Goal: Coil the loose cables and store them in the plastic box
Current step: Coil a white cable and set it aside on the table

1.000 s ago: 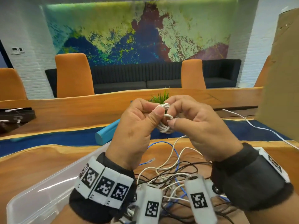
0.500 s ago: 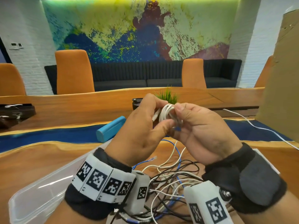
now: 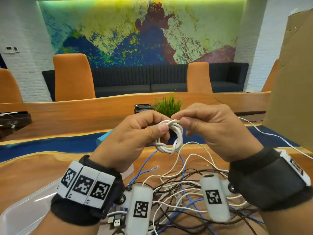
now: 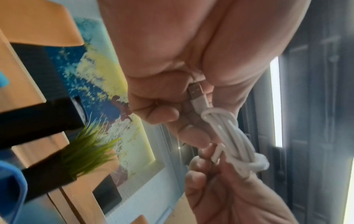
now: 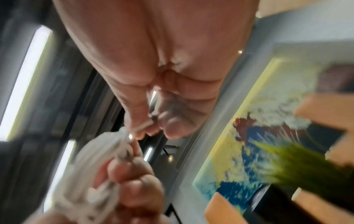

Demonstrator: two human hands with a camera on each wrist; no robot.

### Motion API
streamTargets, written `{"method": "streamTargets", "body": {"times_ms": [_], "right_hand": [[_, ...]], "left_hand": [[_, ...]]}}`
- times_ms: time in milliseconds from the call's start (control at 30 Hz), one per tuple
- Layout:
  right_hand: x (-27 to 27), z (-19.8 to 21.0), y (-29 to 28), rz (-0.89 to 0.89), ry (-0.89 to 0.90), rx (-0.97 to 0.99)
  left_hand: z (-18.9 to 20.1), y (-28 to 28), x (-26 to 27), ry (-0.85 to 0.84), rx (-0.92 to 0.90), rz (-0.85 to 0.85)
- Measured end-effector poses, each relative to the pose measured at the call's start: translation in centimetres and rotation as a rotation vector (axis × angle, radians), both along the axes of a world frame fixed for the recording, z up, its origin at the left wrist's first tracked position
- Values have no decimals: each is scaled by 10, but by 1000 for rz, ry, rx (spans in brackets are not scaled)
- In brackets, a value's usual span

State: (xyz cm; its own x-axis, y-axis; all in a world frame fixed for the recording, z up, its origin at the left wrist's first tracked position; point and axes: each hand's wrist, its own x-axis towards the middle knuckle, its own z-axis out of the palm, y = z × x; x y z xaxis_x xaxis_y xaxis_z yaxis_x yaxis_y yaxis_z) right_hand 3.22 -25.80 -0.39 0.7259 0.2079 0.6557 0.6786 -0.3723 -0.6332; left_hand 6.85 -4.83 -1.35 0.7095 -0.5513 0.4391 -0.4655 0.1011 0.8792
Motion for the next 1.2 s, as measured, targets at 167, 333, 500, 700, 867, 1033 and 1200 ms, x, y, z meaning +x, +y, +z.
{"method": "streamTargets", "body": {"times_ms": [167, 333, 500, 700, 867, 1033, 1200], "right_hand": [[-4, 1, 12, 80, 143, 345], [-6, 0, 17, 79, 239, 364], [-9, 8, 5, 183, 475, 429], [-13, 9, 9, 162, 500, 353], [-13, 8, 14, 70, 434, 253], [-11, 8, 10, 81, 466, 300], [-10, 6, 6, 130, 501, 313]], "left_hand": [[-5, -11, -5, 204, -254, -220], [-4, -20, -11, 69, -273, -82], [0, -22, -18, -317, -44, 225], [-4, -19, -14, -572, 130, 502], [-5, -22, -14, -748, 222, 610], [-6, -24, -14, -695, 227, 517], [-7, -23, -10, -400, 74, 389]]}}
